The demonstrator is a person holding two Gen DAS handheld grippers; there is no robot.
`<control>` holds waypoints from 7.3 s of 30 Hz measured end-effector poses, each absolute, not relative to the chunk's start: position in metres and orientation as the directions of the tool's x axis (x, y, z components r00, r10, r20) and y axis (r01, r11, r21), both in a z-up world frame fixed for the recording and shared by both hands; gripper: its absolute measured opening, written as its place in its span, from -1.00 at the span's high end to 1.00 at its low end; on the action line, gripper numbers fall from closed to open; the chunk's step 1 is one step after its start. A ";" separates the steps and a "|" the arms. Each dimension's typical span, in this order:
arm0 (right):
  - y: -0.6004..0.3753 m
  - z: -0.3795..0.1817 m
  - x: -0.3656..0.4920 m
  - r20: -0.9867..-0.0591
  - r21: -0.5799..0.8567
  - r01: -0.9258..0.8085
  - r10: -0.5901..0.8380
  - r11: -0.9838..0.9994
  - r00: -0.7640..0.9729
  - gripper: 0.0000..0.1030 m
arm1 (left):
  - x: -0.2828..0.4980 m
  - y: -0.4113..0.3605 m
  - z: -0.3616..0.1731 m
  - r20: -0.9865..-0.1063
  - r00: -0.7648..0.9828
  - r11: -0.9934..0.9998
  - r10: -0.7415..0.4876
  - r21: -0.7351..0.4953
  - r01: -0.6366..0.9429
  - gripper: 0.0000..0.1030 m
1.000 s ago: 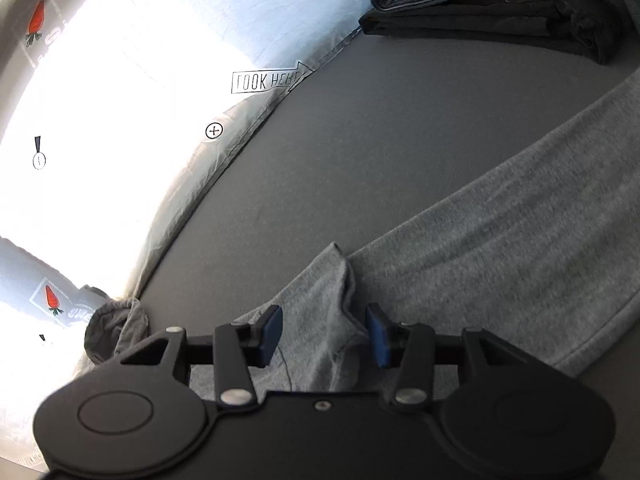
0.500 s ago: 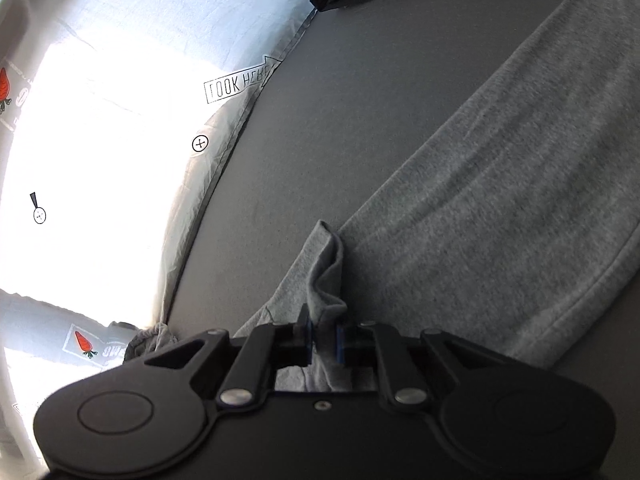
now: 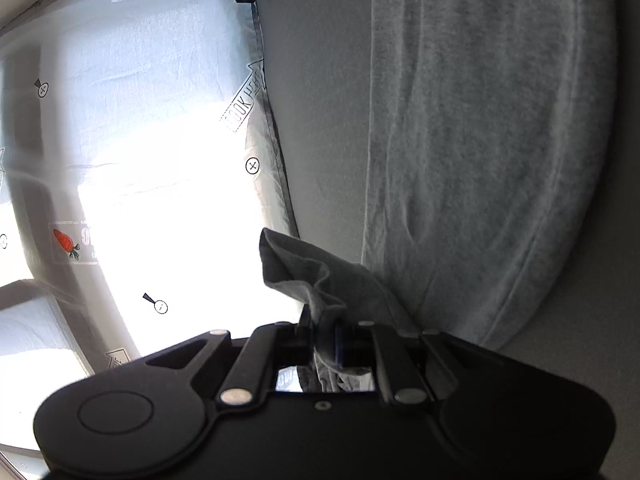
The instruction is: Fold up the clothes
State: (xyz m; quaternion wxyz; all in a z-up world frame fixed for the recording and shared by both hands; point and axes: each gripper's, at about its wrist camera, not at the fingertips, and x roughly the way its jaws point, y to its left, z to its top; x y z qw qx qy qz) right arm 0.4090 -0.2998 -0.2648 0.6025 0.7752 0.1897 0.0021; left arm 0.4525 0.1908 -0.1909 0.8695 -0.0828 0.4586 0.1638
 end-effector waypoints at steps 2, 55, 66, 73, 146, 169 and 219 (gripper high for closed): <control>-0.281 -0.264 0.417 -0.190 0.935 0.277 0.349 -0.220 0.917 0.81 | 0.454 0.192 -0.191 -0.831 0.518 0.934 0.204 0.005 -0.358 -1.00; -0.043 -0.277 0.555 -0.416 0.888 0.355 0.840 0.293 0.347 1.00 | 0.454 0.191 -0.191 -0.819 0.537 0.937 0.202 0.001 -0.350 -1.00; -0.128 -0.181 0.468 -0.629 0.665 -0.049 0.594 0.745 0.502 0.53 | 0.458 0.168 -0.138 -0.766 0.604 0.962 0.218 0.067 -0.263 -1.00; -0.236 -0.150 0.382 -0.642 0.045 0.133 -0.074 0.990 0.763 0.22 | 0.436 0.091 -0.142 -0.782 0.621 0.999 0.049 0.026 -0.046 -1.00; -0.231 -0.221 0.342 -0.164 0.905 0.265 0.302 -0.334 0.939 0.79 | 0.407 0.176 -0.149 -0.874 0.486 0.995 0.032 -0.020 -0.101 -1.00; -0.017 -0.175 0.469 -0.024 0.944 0.230 0.644 -0.237 0.765 0.79 | 0.434 0.279 -0.175 -0.882 0.472 0.979 -0.001 -0.098 -0.181 -1.00; -0.214 -0.190 0.480 -0.679 0.639 0.450 0.182 0.624 0.712 0.12 | 0.485 0.331 -0.177 -0.874 0.463 0.963 0.149 0.022 -0.268 -1.00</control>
